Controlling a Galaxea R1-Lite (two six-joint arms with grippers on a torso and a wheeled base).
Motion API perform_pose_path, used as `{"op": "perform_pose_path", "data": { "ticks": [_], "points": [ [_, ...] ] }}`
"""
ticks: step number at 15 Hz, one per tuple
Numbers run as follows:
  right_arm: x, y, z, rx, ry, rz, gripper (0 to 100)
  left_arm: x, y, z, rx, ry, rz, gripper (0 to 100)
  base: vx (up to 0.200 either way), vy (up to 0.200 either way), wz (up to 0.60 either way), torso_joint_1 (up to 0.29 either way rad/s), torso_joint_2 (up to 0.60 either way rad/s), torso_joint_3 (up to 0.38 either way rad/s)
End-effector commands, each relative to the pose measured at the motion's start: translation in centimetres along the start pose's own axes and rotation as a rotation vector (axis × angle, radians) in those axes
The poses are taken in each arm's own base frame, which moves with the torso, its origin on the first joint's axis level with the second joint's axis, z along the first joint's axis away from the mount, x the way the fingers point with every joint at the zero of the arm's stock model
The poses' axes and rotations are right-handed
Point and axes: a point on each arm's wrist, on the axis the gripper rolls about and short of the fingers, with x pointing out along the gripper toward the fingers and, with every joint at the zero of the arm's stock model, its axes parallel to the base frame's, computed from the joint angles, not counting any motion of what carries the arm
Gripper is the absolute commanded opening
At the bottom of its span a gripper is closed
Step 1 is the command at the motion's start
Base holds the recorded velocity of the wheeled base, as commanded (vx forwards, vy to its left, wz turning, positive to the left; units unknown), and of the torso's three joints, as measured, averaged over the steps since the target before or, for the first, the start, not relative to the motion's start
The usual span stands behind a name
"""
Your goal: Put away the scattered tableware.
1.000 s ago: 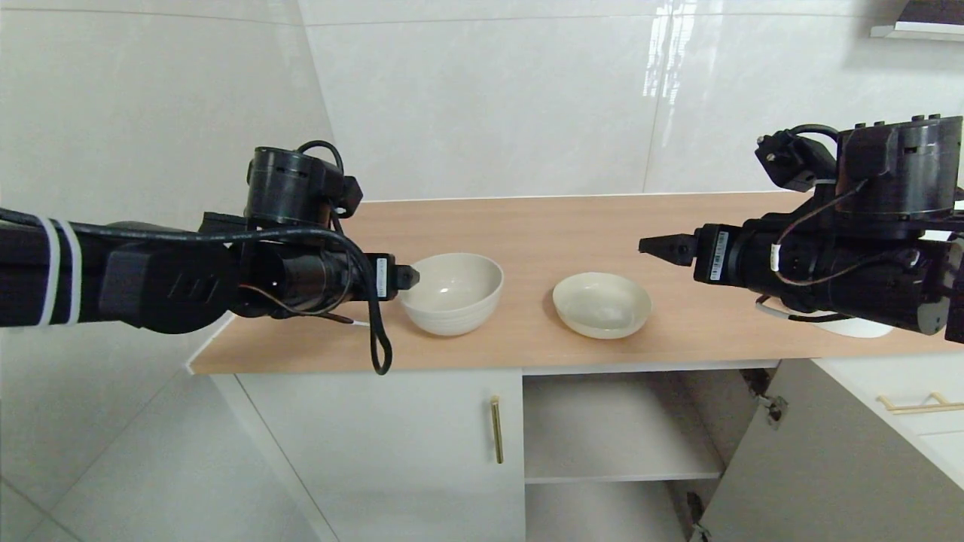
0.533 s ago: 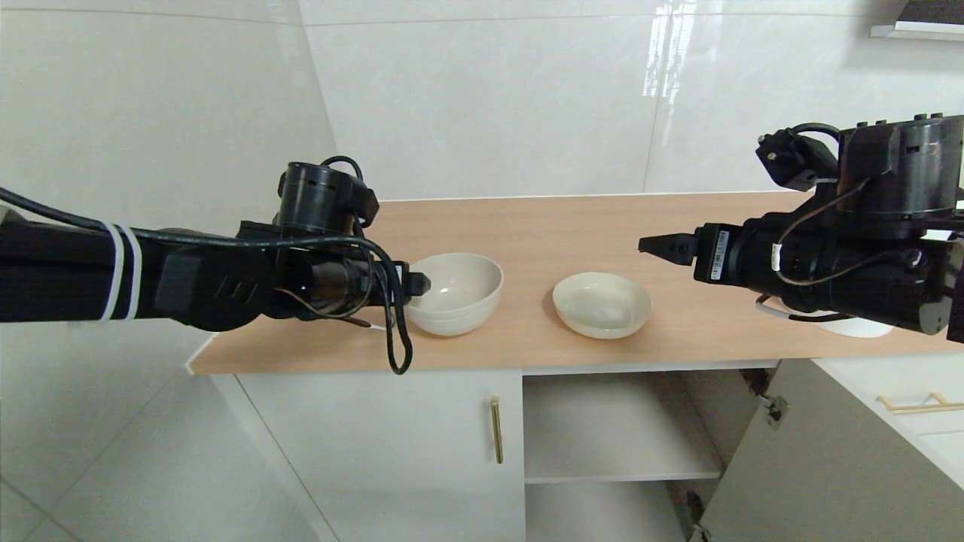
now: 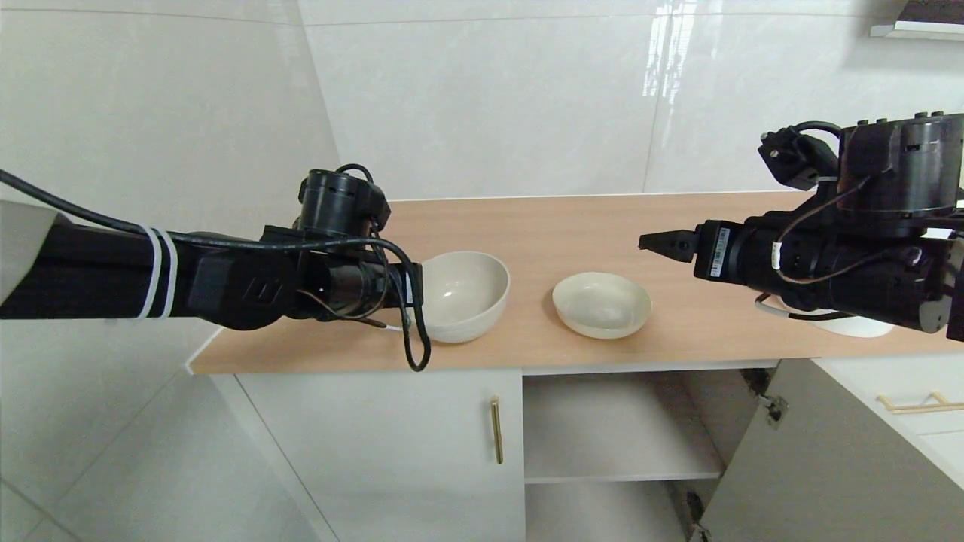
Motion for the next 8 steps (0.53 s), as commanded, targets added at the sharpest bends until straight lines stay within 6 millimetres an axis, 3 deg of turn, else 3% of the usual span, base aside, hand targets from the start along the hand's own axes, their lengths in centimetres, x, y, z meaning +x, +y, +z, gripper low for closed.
{"op": "perform_pose_path", "data": {
  "ticks": [1, 4, 8],
  "points": [
    [0.3, 0.0, -0.1, 0.008, 0.006, 0.0, 100, 0.1, -0.1, 0.1, -0.014, 0.0, -0.008, 0, 0.0, 0.0, 0.0, 0.0, 0.0, 0.0],
    [0.9, 0.1, 0.0, 0.009, 0.011, -0.005, 100, -1.1, -0.1, 0.9, -0.057, -0.028, -0.044, 0, 0.0, 0.0, 0.0, 0.0, 0.0, 0.0],
    [3.8, 0.1, -0.3, 0.0, 0.185, -0.179, 100, -5.5, 0.3, 2.6, -0.103, -0.103, -0.109, 0, 0.0, 0.0, 0.0, 0.0, 0.0, 0.0]
  ]
}}
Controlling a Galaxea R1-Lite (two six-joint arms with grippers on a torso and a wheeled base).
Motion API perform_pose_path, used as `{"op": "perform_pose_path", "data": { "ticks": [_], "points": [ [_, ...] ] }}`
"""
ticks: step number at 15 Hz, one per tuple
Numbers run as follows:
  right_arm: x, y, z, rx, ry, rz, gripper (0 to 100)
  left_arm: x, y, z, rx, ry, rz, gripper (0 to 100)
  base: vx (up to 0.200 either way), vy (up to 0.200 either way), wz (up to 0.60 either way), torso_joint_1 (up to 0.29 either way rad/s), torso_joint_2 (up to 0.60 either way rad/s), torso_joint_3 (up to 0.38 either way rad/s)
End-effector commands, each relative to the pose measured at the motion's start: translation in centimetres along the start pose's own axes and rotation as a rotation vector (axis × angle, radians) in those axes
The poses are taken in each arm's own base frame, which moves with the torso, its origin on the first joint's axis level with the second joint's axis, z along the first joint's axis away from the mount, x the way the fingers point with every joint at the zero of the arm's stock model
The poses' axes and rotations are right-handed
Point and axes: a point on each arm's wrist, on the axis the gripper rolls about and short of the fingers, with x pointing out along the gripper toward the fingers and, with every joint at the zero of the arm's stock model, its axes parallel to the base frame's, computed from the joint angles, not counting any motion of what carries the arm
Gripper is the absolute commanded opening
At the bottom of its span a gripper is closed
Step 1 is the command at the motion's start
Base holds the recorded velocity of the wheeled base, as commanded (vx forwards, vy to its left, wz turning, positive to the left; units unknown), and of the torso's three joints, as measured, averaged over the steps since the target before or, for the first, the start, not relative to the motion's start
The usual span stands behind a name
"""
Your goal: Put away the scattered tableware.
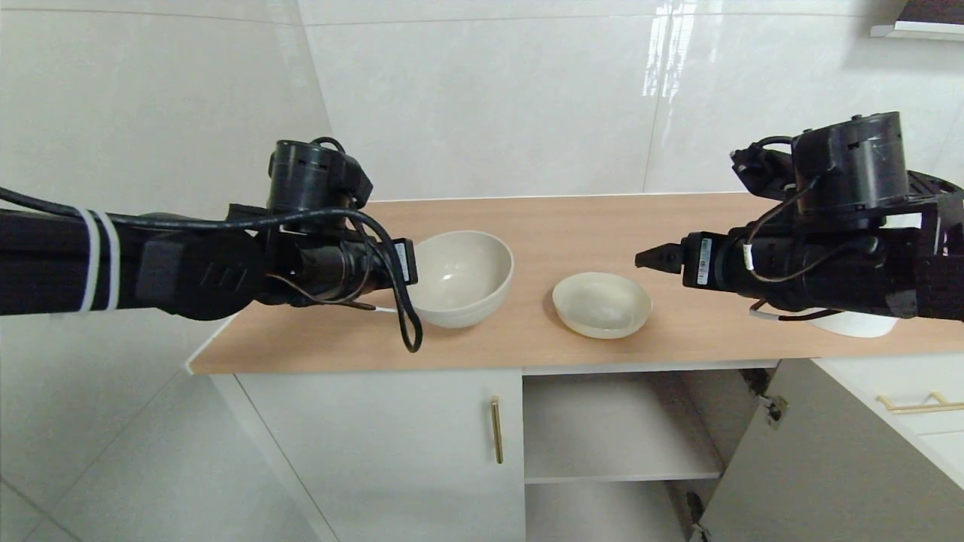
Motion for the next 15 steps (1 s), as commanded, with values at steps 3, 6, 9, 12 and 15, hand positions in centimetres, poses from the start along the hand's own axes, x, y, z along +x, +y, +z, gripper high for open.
{"op": "perform_pose_path", "data": {
  "ticks": [3, 6, 9, 12, 15],
  "points": [
    [6.8, 0.4, -1.9, 0.002, 0.107, -0.185, 100, -3.1, -0.1, 1.1, -0.011, -0.047, -0.047, 0, 0.0, 0.0, 0.0, 0.0, 0.0, 0.0],
    [9.7, 0.4, -3.4, -0.008, 0.148, -0.215, 100, -3.3, -0.1, 1.2, -0.012, -0.052, -0.049, 0, 0.0, 0.0, 0.0, 0.0, 0.0, 0.0],
    [10.1, -0.2, -3.3, -0.003, 0.141, -0.246, 100, -3.4, -0.1, 1.2, -0.012, -0.054, -0.049, 0, 0.0, 0.0, 0.0, 0.0, 0.0, 0.0],
    [10.7, -0.7, -3.2, 0.006, 0.124, -0.259, 100, -3.4, 0.0, 1.2, -0.01, -0.054, -0.049, 0, 0.0, 0.0, 0.0, 0.0, 0.0, 0.0],
    [11.1, -0.8, -3.6, 0.006, 0.131, -0.263, 100, -3.6, 0.0, 1.3, -0.009, -0.058, -0.051, 0, 0.0, 0.0, 0.0, 0.0, 0.0, 0.0]
  ]
}}
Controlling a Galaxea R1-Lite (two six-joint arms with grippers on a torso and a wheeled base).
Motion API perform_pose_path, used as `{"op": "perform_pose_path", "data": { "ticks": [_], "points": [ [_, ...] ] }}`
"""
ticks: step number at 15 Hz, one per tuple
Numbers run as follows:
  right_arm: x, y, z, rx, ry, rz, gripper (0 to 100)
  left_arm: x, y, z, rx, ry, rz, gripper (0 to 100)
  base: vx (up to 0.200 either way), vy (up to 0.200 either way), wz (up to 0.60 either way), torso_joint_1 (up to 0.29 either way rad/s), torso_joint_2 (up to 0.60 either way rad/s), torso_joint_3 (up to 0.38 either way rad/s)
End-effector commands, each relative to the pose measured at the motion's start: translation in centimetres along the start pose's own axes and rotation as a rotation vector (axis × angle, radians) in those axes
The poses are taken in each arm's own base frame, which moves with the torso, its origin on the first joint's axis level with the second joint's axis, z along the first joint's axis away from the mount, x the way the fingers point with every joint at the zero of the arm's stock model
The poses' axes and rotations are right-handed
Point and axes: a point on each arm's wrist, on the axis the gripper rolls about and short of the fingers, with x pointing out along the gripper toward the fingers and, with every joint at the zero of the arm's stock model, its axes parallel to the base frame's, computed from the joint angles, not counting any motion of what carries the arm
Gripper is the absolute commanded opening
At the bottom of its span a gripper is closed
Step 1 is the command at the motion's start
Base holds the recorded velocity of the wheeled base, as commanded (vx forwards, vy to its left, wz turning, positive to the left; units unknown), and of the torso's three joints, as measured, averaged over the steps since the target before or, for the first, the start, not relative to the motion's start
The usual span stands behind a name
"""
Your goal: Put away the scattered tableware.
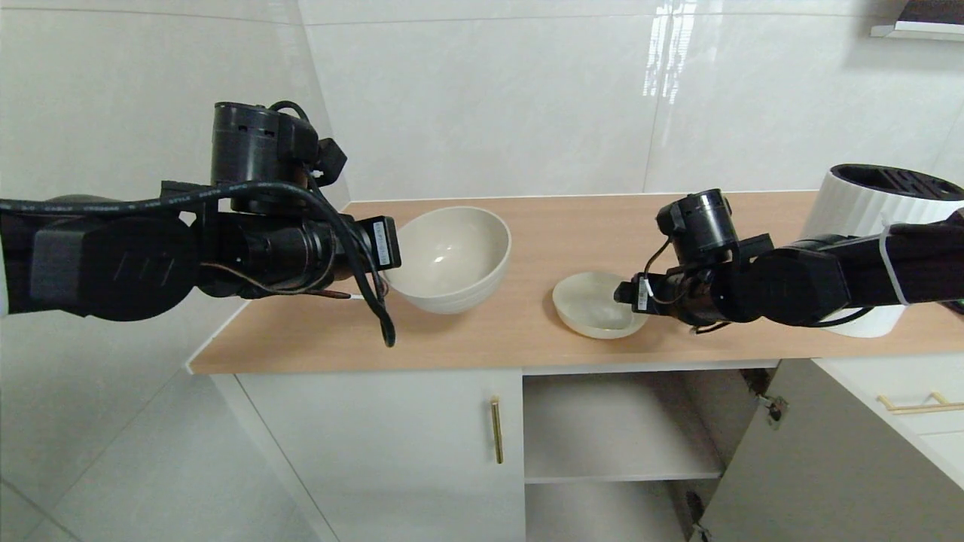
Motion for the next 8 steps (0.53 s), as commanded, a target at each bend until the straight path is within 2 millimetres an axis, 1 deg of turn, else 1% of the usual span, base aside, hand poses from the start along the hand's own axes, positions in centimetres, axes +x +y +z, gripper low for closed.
{"op": "perform_pose_path", "data": {
  "ticks": [1, 6, 8],
  "points": [
    [0.41, 0.05, -0.32, -0.005, 0.011, -0.004, 0, -0.25, -0.01, 0.1, -0.002, -0.005, -0.001, 0, 0.0, 0.0, 0.0, 0.0, 0.0, 0.0],
    [0.68, 0.1, -0.48, -0.008, 0.014, -0.002, 0, -0.39, 0.0, 0.12, 0.0, -0.007, -0.002, 0, 0.0, 0.0, 0.0, 0.0, 0.0, 0.0],
    [0.32, 0.05, -0.24, 0.0, 0.006, 0.001, 0, -0.73, 0.09, 0.0, 0.001, -0.006, 0.0, 0, 0.0, 0.0, 0.0, 0.0, 0.0, 0.0]
  ]
}}
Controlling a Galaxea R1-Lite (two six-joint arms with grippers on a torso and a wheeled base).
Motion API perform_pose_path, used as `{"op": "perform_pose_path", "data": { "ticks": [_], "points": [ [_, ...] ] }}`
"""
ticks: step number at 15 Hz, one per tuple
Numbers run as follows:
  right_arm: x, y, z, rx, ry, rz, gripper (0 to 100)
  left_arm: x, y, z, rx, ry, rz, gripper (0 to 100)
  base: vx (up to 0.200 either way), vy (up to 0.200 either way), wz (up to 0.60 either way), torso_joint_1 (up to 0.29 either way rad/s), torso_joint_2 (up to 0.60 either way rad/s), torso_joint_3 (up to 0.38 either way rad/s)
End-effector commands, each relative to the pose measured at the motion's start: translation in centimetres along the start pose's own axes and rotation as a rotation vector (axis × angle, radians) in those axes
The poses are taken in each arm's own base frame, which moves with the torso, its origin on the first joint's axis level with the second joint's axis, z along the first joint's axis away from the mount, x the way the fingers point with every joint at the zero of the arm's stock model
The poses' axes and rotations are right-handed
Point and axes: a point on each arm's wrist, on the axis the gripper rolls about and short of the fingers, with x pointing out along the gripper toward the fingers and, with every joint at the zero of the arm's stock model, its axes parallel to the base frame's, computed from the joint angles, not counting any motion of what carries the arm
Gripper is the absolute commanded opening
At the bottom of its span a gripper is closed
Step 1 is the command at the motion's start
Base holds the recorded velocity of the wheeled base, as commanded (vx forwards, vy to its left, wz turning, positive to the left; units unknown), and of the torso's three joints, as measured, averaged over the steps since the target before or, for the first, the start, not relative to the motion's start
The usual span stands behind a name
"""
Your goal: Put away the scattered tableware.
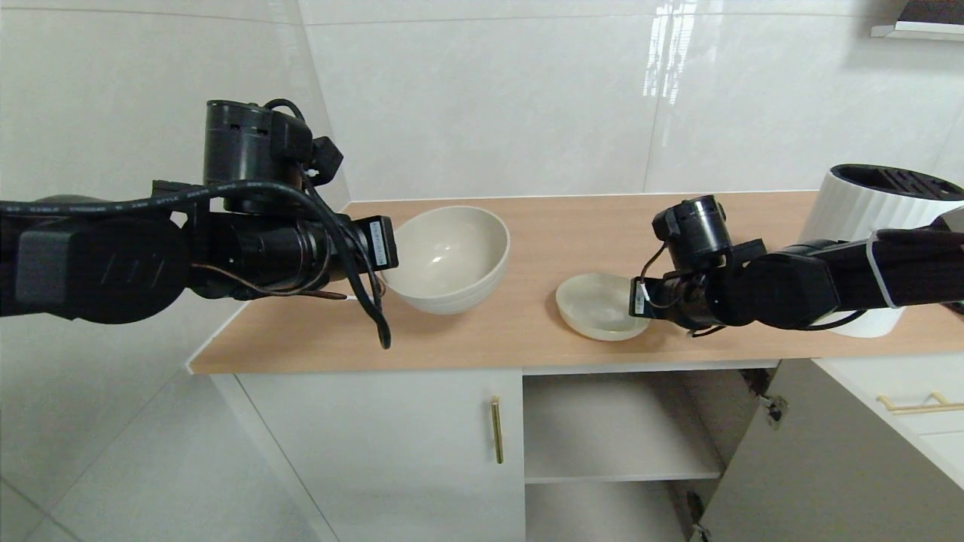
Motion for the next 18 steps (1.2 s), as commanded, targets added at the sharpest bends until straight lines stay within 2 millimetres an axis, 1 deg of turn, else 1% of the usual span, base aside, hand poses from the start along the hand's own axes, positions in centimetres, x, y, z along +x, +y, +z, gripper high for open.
{"op": "perform_pose_path", "data": {
  "ticks": [1, 2, 4, 6, 7, 9, 11, 12, 13, 14, 15, 16, 17, 18],
  "points": [
    [-0.8, -0.1, 0.5, 0.009, -0.015, 0.008, 0, -0.5, 0.0, 0.1, 0.004, -0.007, -0.004, 0, 0.0, 0.0, 0.0, 0.0, 0.0, 0.0],
    [-1.3, -0.2, 0.7, 0.012, -0.023, 0.013, 0, -0.6, 0.0, 0.0, 0.007, -0.006, -0.004, 0, 0.0, 0.0, 0.0, 0.0, 0.0, 0.0],
    [-3.2, -0.6, 1.8, 0.026, -0.062, 0.028, 0, -1.8, -0.4, 0.1, 0.01, -0.019, -0.024, 0, 0.0, 0.0, 0.0, 0.0, 0.0, 0.0],
    [-6.6, -1.1, 2.7, 0.036, -0.109, 0.06, 0, -2.8, -0.7, -0.1, 0.014, -0.023, -0.037, 0, 0.0, 0.0, 0.0, 0.0, 0.0, 0.0],
    [-8.5, -1.0, 3.1, 0.043, -0.138, 0.089, 0, -3.2, -0.8, -0.2, 0.018, -0.024, -0.044, 0, 0.0, 0.0, 0.0, 0.0, 0.0, 0.0],
    [-10.5, -1.5, 3.6, 0.06, -0.172, 0.107, 0, -3.7, -0.8, -0.4, 0.02, -0.021, -0.05, 0, 0.0, 0.0, 0.0, 0.0, 0.0, 0.0],
    [-11.8, -2.0, 3.5, 0.101, -0.182, 0.116, 0, -4.6, -0.7, -0.6, 0.02, -0.024, -0.056, 0, 0.0, 0.0, 0.0, 0.0, 0.0, 0.0],
    [-12.1, -2.2, 3.4, 0.105, -0.181, 0.117, 0, -4.9, -0.7, -0.6, 0.02, -0.029, -0.056, 0, 0.0, 0.0, 0.0, 0.0, 0.0, 0.0],
    [-13.2, -2.4, 2.9, 0.1, -0.183, 0.126, 0, -6.0, -0.6, -0.7, 0.02, -0.037, -0.065, 0, 0.0, 0.0, 0.0, 0.0, 0.0, 0.0],
    [-13.7, -2.4, 2.5, 0.089, -0.175, 0.134, 0, -6.5, -0.5, -0.9, 0.02, -0.037, -0.066, 0, 0.0, 0.0, 0.0, 0.0, 0.0, 0.0],
    [-14.4, -2.2, 1.7, 0.069, -0.159, 0.15, 0, -7.1, -0.2, -1.5, 0.023, -0.025, -0.065, 0, 0.0, 0.0, 0.0, 0.0, 0.0, 0.0],
    [-14.6, -2.0, 1.2, 0.059, -0.149, 0.159, 0, -7.3, -0.3, -1.9, 0.027, -0.017, -0.068, 0, 0.0, 0.0, 0.0, 0.0, 0.0, 0.0],
    [-15.1, -1.4, -0.1, 0.021, -0.103, 0.179, 0, -7.9, -0.5, -2.4, 0.034, -0.008, -0.084, 0, 0.0, 0.0, 0.0, 0.0, 0.0, 0.0],
    [-15.3, -1.2, -1.1, -0.005, -0.07, 0.186, 0, -8.3, -0.6, -2.9, 0.041, 0.003, -0.094, 0, 0.0, 0.0, 0.0, 0.0, 0.0, 0.0]
  ]
}}
